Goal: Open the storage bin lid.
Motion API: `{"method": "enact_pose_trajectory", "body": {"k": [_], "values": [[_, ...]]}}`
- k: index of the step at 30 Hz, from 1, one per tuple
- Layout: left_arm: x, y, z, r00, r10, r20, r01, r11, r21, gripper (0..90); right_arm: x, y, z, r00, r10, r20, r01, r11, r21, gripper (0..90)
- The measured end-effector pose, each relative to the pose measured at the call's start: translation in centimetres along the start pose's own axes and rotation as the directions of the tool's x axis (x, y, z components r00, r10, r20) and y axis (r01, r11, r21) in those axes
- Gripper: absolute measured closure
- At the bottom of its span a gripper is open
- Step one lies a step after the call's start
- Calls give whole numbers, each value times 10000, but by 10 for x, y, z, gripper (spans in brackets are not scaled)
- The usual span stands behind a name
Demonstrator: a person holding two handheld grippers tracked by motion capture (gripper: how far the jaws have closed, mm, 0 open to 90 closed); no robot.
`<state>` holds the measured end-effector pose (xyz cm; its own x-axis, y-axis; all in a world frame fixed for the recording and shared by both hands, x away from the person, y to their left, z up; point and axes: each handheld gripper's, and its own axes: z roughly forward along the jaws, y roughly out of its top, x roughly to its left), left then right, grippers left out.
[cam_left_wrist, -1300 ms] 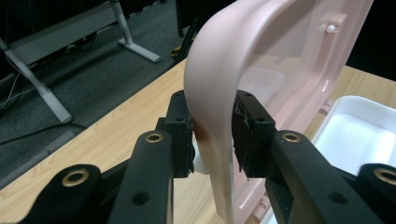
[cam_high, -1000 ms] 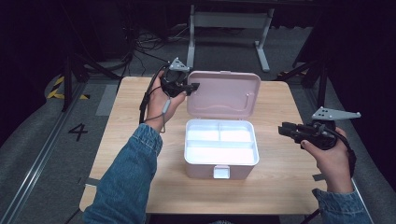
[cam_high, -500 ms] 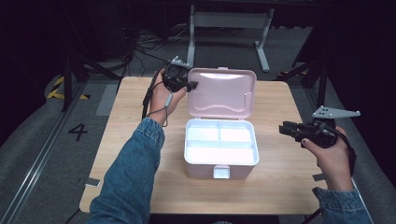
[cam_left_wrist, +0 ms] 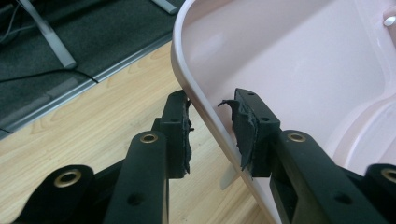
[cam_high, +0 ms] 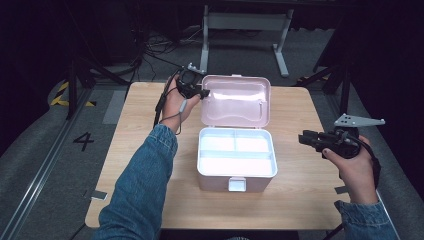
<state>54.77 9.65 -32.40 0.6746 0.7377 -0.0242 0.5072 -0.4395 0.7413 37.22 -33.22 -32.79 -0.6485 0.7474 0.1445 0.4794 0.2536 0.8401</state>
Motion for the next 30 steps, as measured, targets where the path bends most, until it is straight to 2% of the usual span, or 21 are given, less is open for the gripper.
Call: {"method": "enact_pose_trajectory", "body": {"k": [9,16,23,30], "values": [[4,-2,11,9995,-324,31,323,9988,372,655,-2,-1,0,10000,33,-15,-33,10000,-9,686],[6,-4,17,9993,-379,22,377,9972,645,643,-2,-1,1,10000,50,-43,-50,10000,50,684],[9,-8,26,9992,-394,9,391,9937,1050,656,-3,-2,2,10000,59,-29,-59,10000,64,684],[12,-13,34,9978,-655,125,633,9893,1311,652,-3,-2,3,10000,86,-47,-85,9999,136,684]]}}
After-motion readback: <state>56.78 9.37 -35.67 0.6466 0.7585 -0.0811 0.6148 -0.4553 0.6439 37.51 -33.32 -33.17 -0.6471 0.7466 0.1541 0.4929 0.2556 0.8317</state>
